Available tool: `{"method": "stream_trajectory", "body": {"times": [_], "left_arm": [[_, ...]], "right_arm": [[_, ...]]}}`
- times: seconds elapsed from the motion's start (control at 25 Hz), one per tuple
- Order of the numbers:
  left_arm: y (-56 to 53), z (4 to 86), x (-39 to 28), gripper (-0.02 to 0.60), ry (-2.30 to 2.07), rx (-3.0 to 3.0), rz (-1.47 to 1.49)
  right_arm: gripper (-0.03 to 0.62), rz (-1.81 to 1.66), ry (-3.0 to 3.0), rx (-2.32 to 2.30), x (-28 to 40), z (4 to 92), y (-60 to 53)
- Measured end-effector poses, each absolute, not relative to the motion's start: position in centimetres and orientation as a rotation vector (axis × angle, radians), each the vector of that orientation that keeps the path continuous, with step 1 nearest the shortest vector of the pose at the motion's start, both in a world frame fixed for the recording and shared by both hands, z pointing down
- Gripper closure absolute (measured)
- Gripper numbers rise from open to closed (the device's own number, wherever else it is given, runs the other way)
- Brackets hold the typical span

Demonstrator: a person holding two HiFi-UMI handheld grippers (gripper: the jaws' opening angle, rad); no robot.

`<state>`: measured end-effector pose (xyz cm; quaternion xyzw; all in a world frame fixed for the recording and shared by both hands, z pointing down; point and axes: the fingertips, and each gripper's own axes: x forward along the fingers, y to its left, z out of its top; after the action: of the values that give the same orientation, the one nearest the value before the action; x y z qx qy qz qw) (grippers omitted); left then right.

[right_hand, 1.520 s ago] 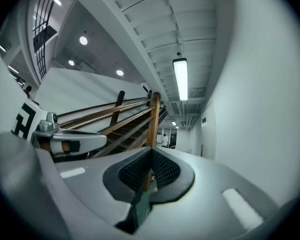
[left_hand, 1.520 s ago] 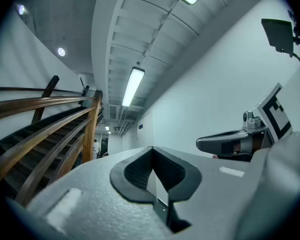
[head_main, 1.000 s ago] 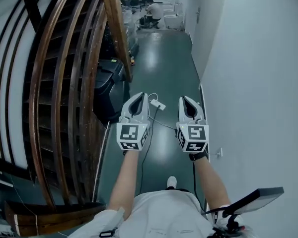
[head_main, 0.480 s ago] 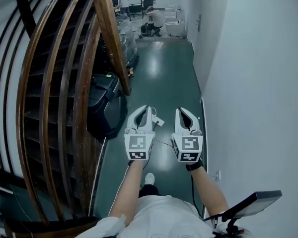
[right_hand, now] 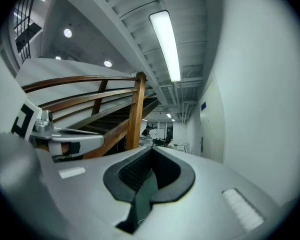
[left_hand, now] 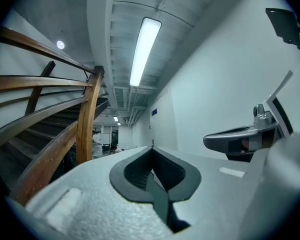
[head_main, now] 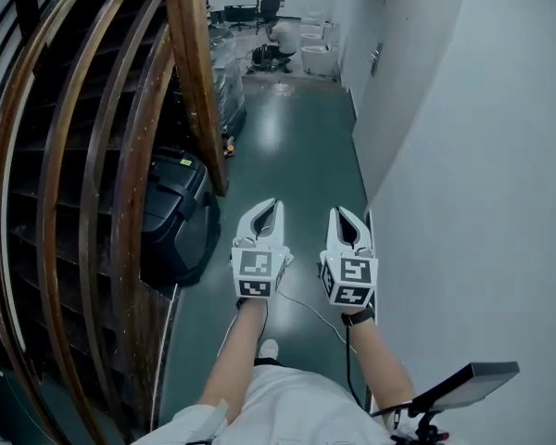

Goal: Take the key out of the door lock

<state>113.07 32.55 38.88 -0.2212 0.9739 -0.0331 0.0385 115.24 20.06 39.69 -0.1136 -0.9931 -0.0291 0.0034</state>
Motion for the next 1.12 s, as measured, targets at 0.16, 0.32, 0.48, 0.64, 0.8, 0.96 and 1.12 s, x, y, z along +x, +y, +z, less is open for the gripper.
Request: {"method": "stream_trajectory", "body": {"times": [0.16,0.32,0.48,0.64,0.8,0.96,1.12], "left_arm": [[33.8,39.3,107.1,0.588,2.997,-0.698,-0.053],[34.2,40.7,102.3,0.588,3.014,-0.698,-0.035],[33.1,42.0,98.6,0.589,3.005,-0.713,-0.06],[31.2,42.7,94.0,0.588,2.979,-0.718,-0.101],[28.3,41.8,87.4,0.586,2.982,-0.691,-0.082],[23.1,39.6,81.6,0.584,2.933,-0.713,-0.093],[19.1,38.2,77.3,0.583,2.914,-0.703,-0.078]], "right_arm": [[0.6,-0.084,-3.123,-0.311,110.3,39.3,20.6],[0.6,-0.11,-3.102,-0.251,106.1,40.2,19.9],[0.6,-0.08,-3.071,-0.217,102.0,42.0,18.4],[0.6,-0.036,-3.059,-0.252,96.7,43.9,17.1],[0.6,-0.016,-3.076,-0.324,89.9,43.8,14.9],[0.6,0.013,-3.117,-0.337,84.1,41.9,10.1],[0.6,0.025,-3.138,-0.369,79.8,40.3,6.3]]}}
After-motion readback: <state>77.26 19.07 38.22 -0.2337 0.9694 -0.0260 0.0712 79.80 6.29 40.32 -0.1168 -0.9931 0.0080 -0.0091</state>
